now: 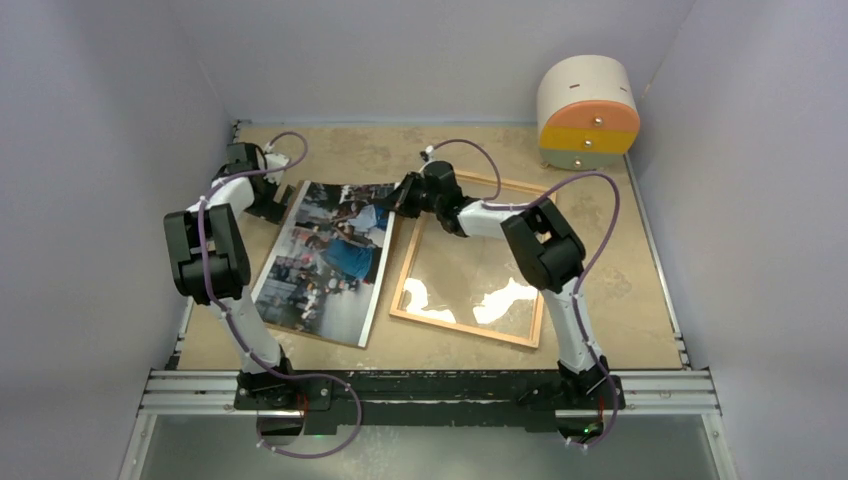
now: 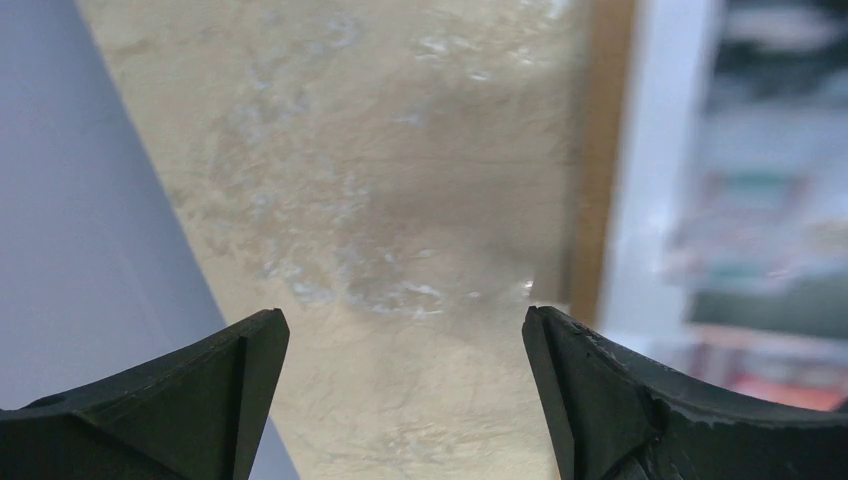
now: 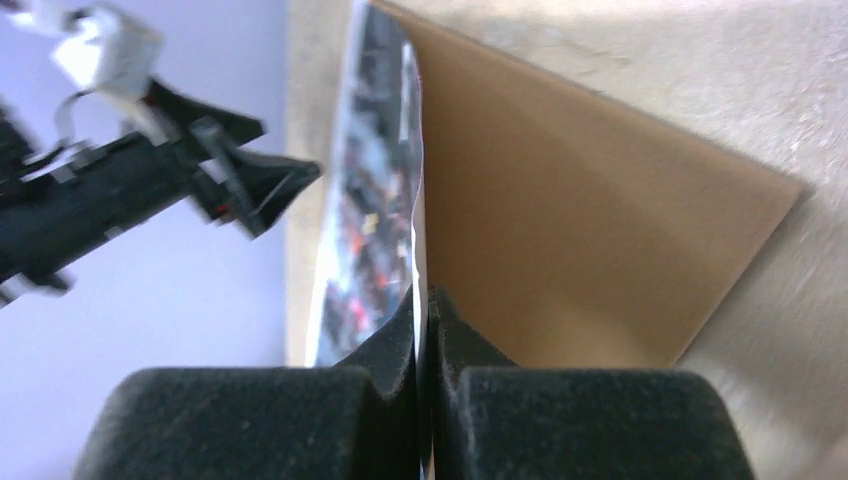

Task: Put the photo into the frame
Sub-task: Pick up the photo at the center of the board, then turn over the photo from the photo frame.

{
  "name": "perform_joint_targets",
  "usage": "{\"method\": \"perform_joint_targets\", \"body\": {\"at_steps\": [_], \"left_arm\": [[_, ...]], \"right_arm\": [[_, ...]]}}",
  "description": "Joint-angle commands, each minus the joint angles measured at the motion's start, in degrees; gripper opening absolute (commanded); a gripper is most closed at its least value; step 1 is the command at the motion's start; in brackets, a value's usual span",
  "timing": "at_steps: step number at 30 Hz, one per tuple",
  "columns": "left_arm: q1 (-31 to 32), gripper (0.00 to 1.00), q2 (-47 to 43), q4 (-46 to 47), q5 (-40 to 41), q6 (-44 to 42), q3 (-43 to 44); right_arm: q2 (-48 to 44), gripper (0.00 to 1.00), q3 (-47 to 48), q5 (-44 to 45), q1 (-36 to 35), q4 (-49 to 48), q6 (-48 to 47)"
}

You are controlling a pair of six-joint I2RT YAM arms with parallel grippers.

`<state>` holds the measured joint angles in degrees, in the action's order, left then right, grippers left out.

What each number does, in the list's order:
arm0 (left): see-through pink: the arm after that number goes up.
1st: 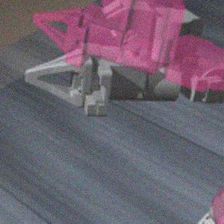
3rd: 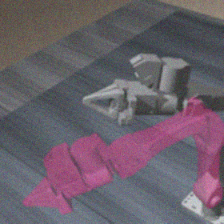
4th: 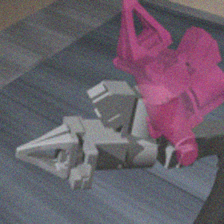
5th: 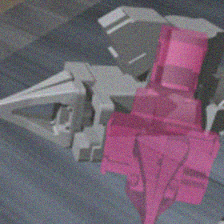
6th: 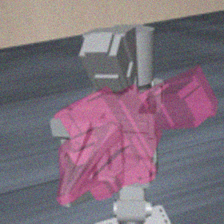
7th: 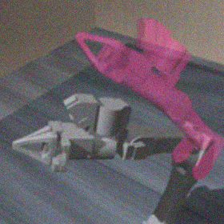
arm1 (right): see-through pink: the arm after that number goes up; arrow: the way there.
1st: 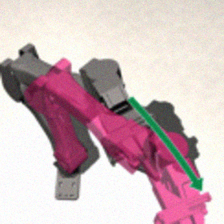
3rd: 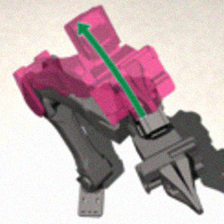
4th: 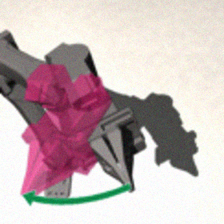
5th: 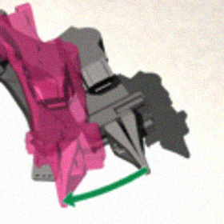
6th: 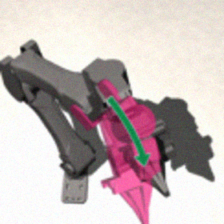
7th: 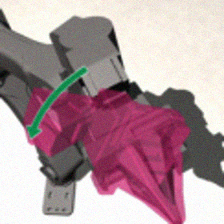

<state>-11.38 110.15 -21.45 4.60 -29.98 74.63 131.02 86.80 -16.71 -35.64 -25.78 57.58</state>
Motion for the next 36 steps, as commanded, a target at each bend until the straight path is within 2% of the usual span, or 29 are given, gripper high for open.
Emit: {"method": "perform_joint_targets", "body": {"at_steps": [1,2,5,9,14,16,17,22,23,27,31,36], "left_arm": [[-4.19,0.99,-2.95,-4.61,-2.64,3.74,7.54],[-4.77,1.0,-3.53,-5.33,-2.82,3.86,8.88],[-5.06,1.0,-4.81,-8.78,-2.05,3.01,11.87],[-4.9,1.0,-7.67,-10.94,-6.0,2.67,10.84],[-2.45,1.0,-10.91,-11.42,-8.75,2.66,6.38],[-1.05,1.0,-11.77,-11.07,-8.78,2.64,5.04],[-0.45,1.0,-11.98,-11.11,-8.89,2.79,4.6],[2.53,1.0,-12.6,-10.74,-9.1,3.12,3.14],[2.8,1.0,-12.63,-10.72,-9.22,3.09,3.01],[3.2,1.0,-12.75,-10.65,-9.62,3.11,2.31],[3.2,1.0,-13.5,-10.36,-8.99,2.42,1.2],[3.2,1.0,-13.96,-9.53,-8.1,2.02,-0.35]], "right_arm": [[-13.72,0.0,-7.13,-7.08,3.76,-22.62,6.85],[-15.36,0.0,-6.27,-8.53,4.44,-21.92,6.67],[-20.42,0.0,1.68,-10.66,5.46,-4.88,-3.5],[-31.4,0.0,6.65,-3.72,7.03,13.51,-20.32],[-48.5,0.0,2.3,-1.39,15.04,18.47,-25.66],[-54.7,0.0,2.3,2.98,17.77,22.5,-29.18],[-55.92,0.0,4.76,6.69,18.23,27.71,-31.24],[-55.43,0.0,21.92,27.07,18.32,52.02,-40.32],[-55.74,0.0,22.51,31.51,18.32,52.93,-41.42],[-56.86,0.0,20.83,36.36,18.32,53.22,-43.75],[-48.7,0.0,30.85,37.23,17.16,63.08,-45.37],[-37.41,0.0,40.99,47.27,8.21,72.99,-49.03]]}}
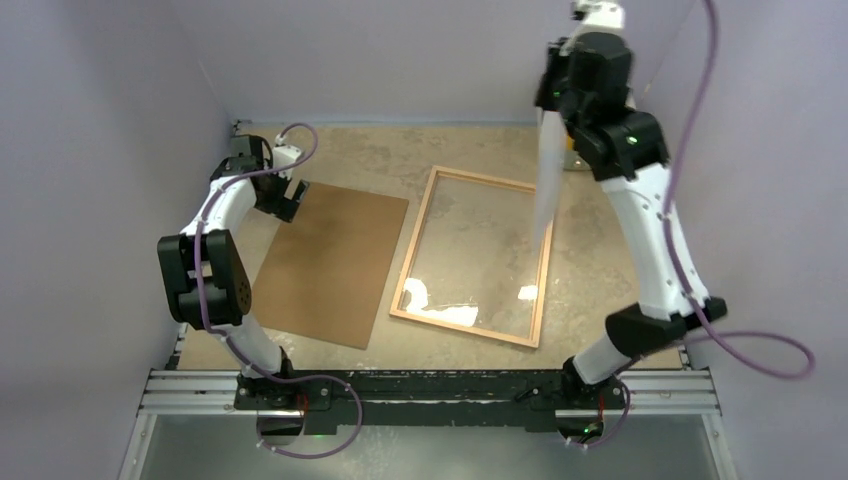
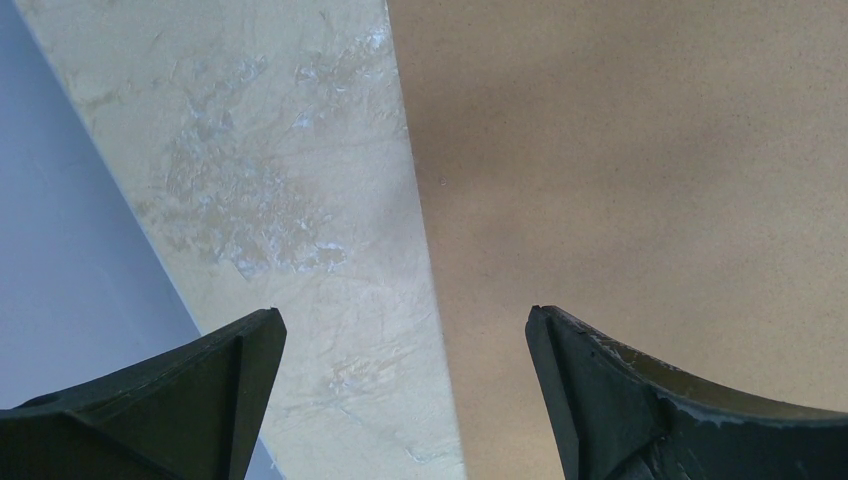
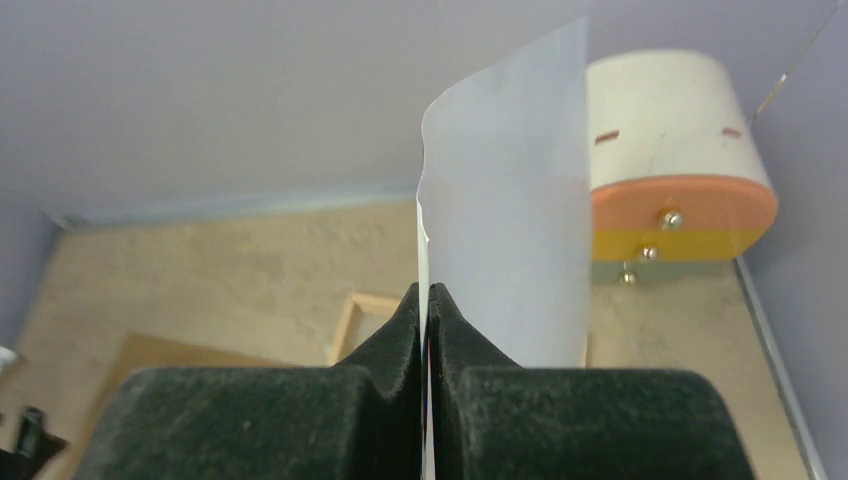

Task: Put the photo into the frame
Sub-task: Turn over the photo from the photo frame.

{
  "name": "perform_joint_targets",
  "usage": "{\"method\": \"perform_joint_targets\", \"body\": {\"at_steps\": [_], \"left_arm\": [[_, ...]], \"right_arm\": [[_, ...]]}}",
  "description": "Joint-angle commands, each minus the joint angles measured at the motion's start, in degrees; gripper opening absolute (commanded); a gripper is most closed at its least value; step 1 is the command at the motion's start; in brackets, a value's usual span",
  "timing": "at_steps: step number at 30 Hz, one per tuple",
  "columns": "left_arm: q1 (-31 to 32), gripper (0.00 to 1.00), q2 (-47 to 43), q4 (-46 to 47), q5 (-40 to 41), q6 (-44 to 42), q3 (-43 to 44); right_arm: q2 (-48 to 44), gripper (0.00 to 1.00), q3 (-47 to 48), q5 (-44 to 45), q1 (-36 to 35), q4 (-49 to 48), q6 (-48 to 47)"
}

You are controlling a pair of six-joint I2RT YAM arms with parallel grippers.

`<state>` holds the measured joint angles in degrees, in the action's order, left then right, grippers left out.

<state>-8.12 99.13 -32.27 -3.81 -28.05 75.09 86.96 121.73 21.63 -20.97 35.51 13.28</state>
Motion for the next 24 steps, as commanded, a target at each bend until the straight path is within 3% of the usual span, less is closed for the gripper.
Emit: {"method": "perform_joint_targets", "body": {"at_steps": [1,6,8,11,16,24], "left_arm": [[-0.05,1.0,-2.83,1.41,0.39,0.1,-0.82],[-0.05,1.0,-2.68,1.55,0.63,0.1,-0.73],[-0.05,1.0,-2.72,1.6,0.81,-0.15,-0.73],[-0.05,1.0,-2.79,1.6,0.65,-0.08,-0.71],[-0.05,1.0,-3.37,1.5,0.68,0.02,-1.07],[-0.05,1.0,-3.95,1.51,1.27,-0.6,-1.52]], "right_arm": [[8.72,0.0,7.84,9.99,-7.47,13.72,-4.76],[13.52,0.0,7.52,9.7,-9.26,18.22,-0.49],[13.62,0.0,3.26,6.53,-9.26,17.22,3.76],[11.89,0.0,-6.01,4.27,-9.26,16.02,19.0],[9.28,0.0,-21.1,-6.66,-5.14,6.78,35.98],[14.52,0.0,-20.92,1.15,-4.63,7.42,52.25]]}}
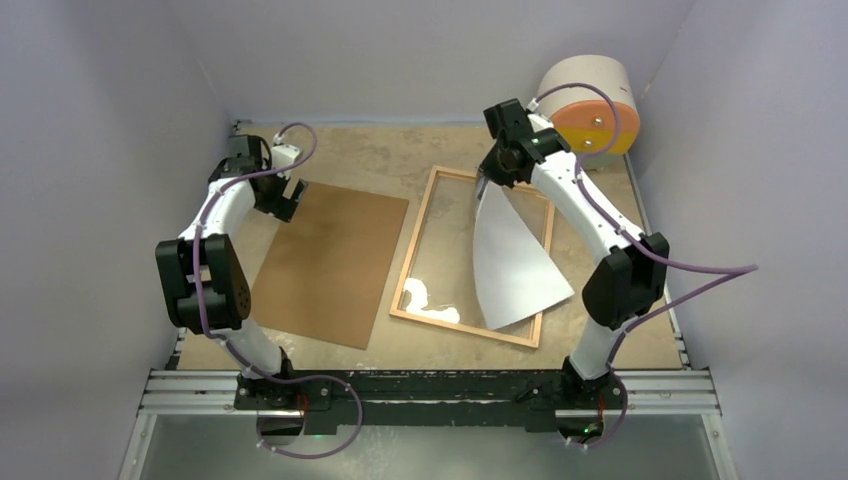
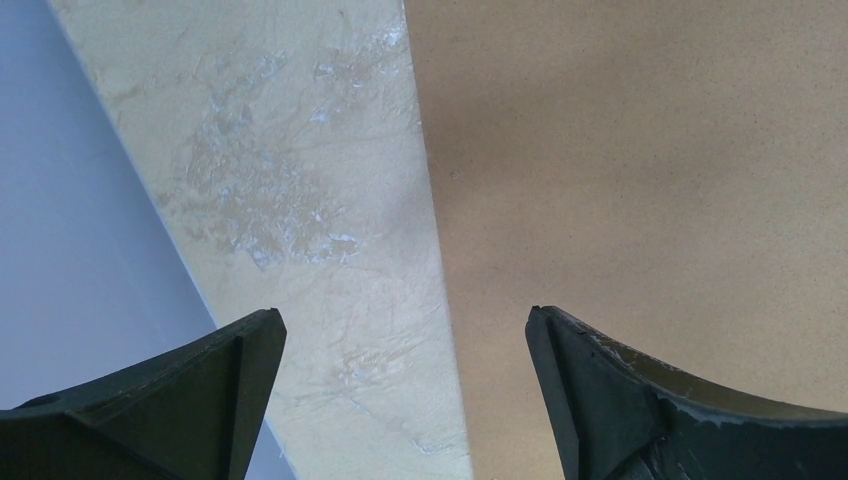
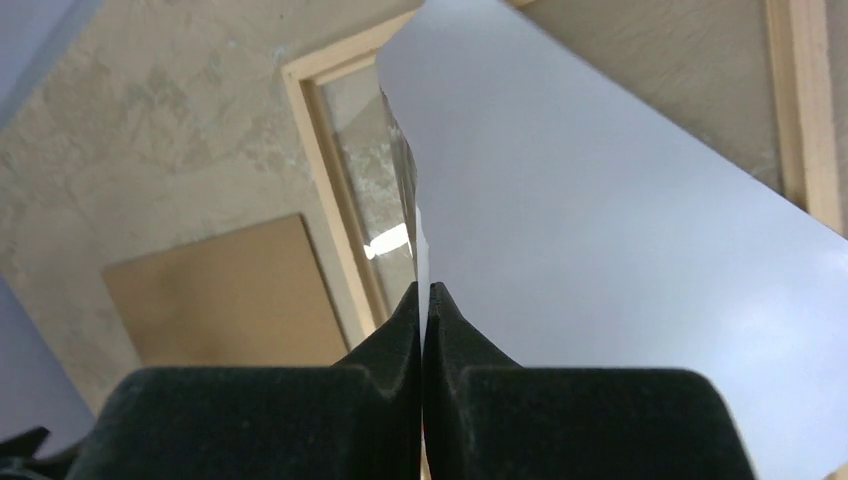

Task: Put the photo into the frame
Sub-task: Turn over the photo from the photo frame.

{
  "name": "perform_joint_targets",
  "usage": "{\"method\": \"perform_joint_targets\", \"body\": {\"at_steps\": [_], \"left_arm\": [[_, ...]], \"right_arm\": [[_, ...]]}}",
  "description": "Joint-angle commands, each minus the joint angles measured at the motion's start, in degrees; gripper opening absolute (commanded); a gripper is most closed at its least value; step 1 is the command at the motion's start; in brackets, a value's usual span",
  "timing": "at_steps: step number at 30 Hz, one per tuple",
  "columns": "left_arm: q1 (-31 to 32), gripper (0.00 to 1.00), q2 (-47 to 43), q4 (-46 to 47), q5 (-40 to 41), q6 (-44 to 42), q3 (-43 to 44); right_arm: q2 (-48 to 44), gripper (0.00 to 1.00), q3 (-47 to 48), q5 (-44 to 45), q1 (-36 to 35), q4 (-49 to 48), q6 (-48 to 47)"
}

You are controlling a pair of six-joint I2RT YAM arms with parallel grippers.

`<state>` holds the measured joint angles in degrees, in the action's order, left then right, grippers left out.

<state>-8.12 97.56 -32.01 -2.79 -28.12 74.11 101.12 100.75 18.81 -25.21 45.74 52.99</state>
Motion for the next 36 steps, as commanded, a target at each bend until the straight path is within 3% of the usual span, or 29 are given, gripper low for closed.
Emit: {"method": "perform_joint_targets", "body": {"at_steps": [1,7,15,36], "left_arm": [[-0.05,1.0,-2.38,1.27,0.22,-0.53,-0.54],[-0.05,1.0,-1.83,1.17,0.29,-0.6,-0.04],[-0.05,1.0,-1.31,1.33,0.28,-0.8,-0.01],[-0.05,1.0,-0.96,1.23,0.53,-1.44,0.44]], "right_arm": [[0.39,0.0,-0.61,4.51,-0.49,-3.42,14.07],[1.07,0.0,-1.55,11.49,-1.79,-2.56,24.95],[2.91,0.0,-1.59,15.36,-1.94,3.15,30.37],[6.57,0.0,-1.27,18.19,-1.42,-0.03,13.28]]}}
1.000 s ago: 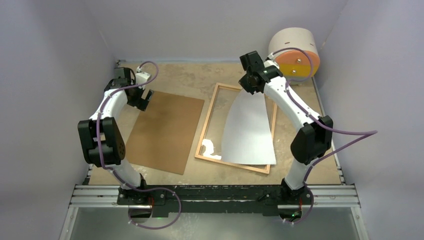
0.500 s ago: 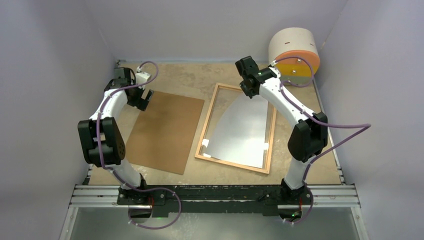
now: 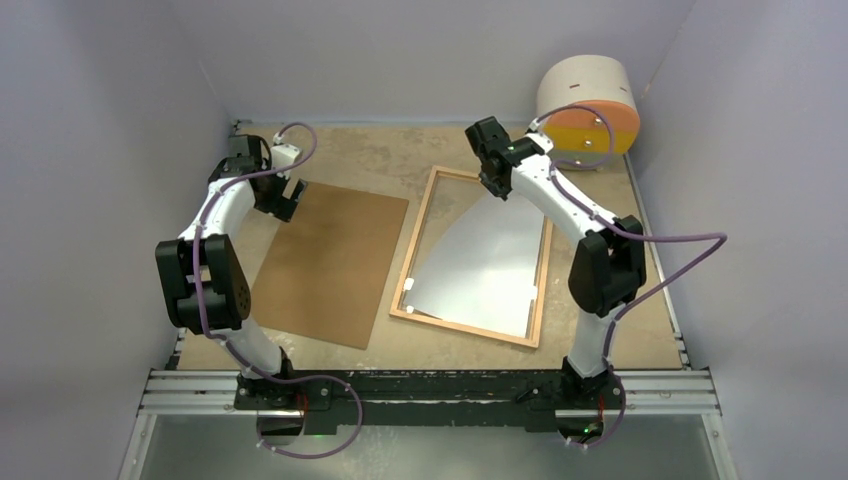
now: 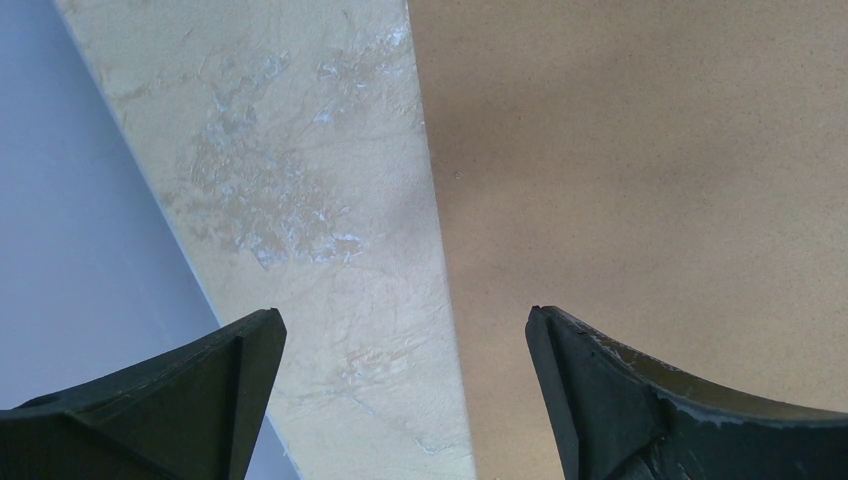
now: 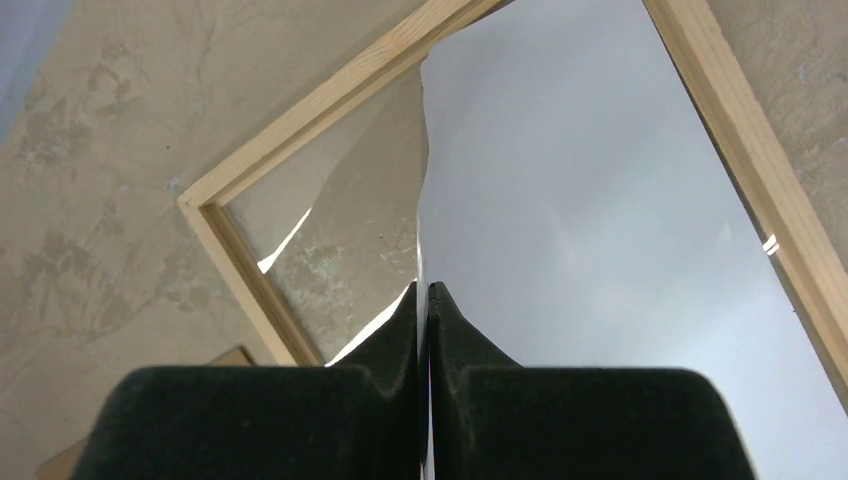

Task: Put the photo into the frame
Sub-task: Turn over the photo from the photo frame.

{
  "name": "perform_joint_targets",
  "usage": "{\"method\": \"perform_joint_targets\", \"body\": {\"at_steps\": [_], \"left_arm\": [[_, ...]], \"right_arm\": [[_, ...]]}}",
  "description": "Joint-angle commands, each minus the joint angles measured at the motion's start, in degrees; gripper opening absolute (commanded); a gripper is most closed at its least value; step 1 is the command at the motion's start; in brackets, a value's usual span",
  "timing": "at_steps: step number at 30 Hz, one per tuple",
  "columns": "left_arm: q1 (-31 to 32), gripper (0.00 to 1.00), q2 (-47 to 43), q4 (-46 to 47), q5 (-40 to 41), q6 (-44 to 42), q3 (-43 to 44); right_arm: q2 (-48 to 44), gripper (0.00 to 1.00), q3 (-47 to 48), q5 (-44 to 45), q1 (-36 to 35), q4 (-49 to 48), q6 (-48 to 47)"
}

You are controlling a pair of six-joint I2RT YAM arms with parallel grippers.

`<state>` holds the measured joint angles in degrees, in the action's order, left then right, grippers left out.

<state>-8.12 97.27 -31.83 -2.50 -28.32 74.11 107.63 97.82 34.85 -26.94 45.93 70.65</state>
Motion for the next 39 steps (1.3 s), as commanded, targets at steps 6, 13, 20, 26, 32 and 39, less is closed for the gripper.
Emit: {"method": "perform_joint_targets", "body": {"at_steps": [6,13,20,26,32,39], "left_arm": [[-0.05,1.0,-0.92,1.16,1.01,-2.01,0.12],[-0.05,1.0,-0.89,1.03,0.94,-2.14,0.55],[-0.05,1.0,-0.61,0.82,0.84,-1.96,0.86],[-0.05,1.0,-0.59,0.72,0.89,-2.03,1.04],[-0.05,1.0,-0.85,0.72,0.84,-2.15,0.78],[-0.05,1.0,-1.15,1.16,0.83,-2.7,0.0]], "right_arm": [[4.84,0.0,5.77,1.32,0.31,-1.33,-11.54],[5.85,0.0,7.04,0.22,0.05,-3.96,-19.17],[6.47,0.0,7.65,-2.92,-1.21,-6.7,-25.02],[8.76,0.0,8.8,-6.3,-3.23,-6.12,-27.46],[9.46,0.0,9.54,-4.85,-3.47,-3.85,-25.91],[8.8,0.0,8.86,-2.41,-2.93,0.87,-20.55]]}}
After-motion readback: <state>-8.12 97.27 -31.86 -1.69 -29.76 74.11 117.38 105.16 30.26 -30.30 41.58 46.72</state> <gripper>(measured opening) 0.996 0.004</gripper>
